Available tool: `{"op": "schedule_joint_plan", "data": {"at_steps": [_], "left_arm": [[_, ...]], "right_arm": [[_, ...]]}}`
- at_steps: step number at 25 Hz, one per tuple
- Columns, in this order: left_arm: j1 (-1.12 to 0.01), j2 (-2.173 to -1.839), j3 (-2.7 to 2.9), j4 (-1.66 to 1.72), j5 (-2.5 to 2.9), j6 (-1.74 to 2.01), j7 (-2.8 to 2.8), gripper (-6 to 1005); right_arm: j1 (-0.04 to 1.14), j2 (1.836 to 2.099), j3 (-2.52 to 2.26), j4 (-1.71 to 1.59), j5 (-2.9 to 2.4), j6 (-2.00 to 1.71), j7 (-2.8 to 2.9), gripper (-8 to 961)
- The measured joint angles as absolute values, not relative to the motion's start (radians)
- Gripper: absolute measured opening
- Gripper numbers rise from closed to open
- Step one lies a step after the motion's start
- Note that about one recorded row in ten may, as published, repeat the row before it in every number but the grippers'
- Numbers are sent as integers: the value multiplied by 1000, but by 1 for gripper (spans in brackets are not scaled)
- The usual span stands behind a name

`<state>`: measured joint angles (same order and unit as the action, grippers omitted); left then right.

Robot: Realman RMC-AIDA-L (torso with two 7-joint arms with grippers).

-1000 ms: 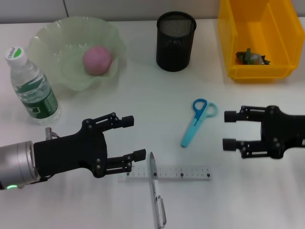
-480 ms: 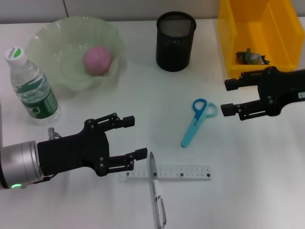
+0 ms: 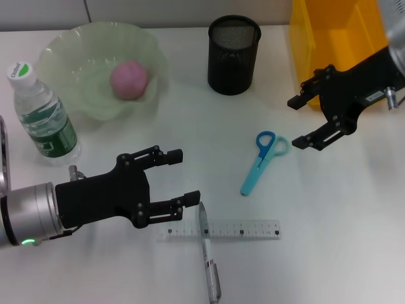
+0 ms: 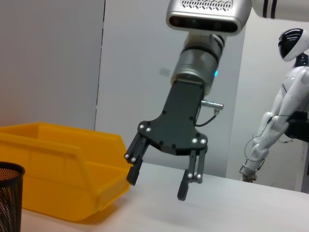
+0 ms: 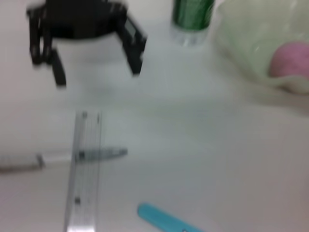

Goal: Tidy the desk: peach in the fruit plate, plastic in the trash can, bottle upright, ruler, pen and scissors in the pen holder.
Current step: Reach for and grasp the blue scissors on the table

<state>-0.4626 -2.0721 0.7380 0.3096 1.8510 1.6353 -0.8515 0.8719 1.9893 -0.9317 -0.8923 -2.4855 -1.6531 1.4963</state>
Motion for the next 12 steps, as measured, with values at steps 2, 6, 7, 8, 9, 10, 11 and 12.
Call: {"op": "schedule_joint_plan", "data": {"at_steps": [2, 6, 7, 8, 9, 10, 11, 12], "left_arm": [[-465, -2072, 738, 310, 1851, 1635, -854, 801], [-465, -2073, 738, 310, 1850, 1631, -863, 801], [-465, -2073, 737, 310, 1850, 1630, -862, 801], [-464, -2073, 737, 310, 1850, 1628, -862, 801], [-463, -2072, 740, 311, 1850, 1628, -861, 801], [-463, -2072, 740, 311, 1850, 1628, -861, 800], [-462, -2071, 742, 313, 1850, 1628, -862, 800], [-460, -2070, 742, 315, 1850, 1628, -861, 800]], "right_arm": [[891, 1994, -983, -908, -2518, -1638, 1482, 776], [912, 2013, -1083, -956, -2545, -1620, 1456, 776], [915, 2019, -1106, -968, -2545, -1616, 1452, 776], [917, 2027, -1131, -979, -2548, -1603, 1449, 776], [925, 2046, -1178, -990, -2559, -1569, 1448, 775], [930, 2055, -1192, -991, -2570, -1553, 1448, 775], [930, 2055, -1192, -991, -2570, -1553, 1448, 775], [945, 2075, -1214, -988, -2595, -1536, 1453, 775]]}}
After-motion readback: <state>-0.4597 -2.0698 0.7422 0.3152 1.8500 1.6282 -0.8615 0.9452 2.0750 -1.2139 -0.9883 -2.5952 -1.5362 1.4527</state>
